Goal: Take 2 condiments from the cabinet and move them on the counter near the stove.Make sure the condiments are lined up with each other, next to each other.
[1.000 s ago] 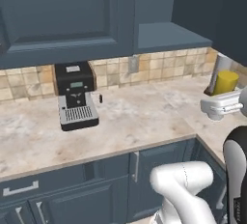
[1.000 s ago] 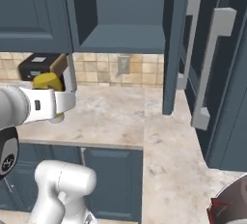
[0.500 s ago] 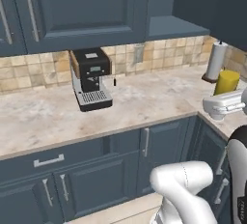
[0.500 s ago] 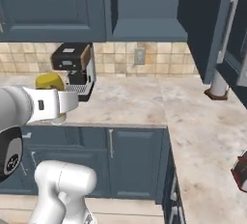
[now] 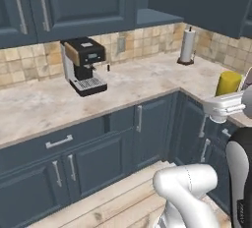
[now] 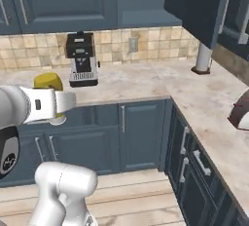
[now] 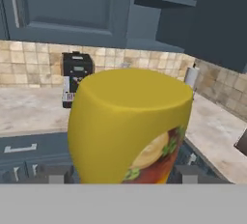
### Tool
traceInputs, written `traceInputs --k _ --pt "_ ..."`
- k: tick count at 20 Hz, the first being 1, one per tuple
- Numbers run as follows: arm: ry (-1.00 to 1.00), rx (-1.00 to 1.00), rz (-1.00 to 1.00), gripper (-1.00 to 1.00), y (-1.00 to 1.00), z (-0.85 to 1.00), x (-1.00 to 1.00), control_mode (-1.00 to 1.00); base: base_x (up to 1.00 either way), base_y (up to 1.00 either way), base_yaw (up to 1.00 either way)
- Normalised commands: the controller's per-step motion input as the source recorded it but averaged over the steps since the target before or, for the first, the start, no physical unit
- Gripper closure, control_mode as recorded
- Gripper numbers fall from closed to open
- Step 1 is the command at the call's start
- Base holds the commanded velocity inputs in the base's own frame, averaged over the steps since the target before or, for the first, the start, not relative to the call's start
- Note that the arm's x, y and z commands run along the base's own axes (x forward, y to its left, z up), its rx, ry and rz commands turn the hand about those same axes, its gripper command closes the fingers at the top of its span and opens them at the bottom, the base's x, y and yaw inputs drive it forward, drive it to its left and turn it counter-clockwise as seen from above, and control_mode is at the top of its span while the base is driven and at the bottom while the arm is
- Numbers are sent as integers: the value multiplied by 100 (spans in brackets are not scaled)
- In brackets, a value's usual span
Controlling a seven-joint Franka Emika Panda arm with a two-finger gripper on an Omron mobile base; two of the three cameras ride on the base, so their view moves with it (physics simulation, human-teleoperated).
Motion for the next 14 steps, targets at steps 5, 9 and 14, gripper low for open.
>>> traceInputs --k 5,9,14 --pt "0 0 0 100 0 0 0 100 -95 0 -65" --pt "0 0 0 100 0 0 0 100 -55 -8 -55" --pt "0 0 0 100 0 0 0 100 -43 -17 -42"
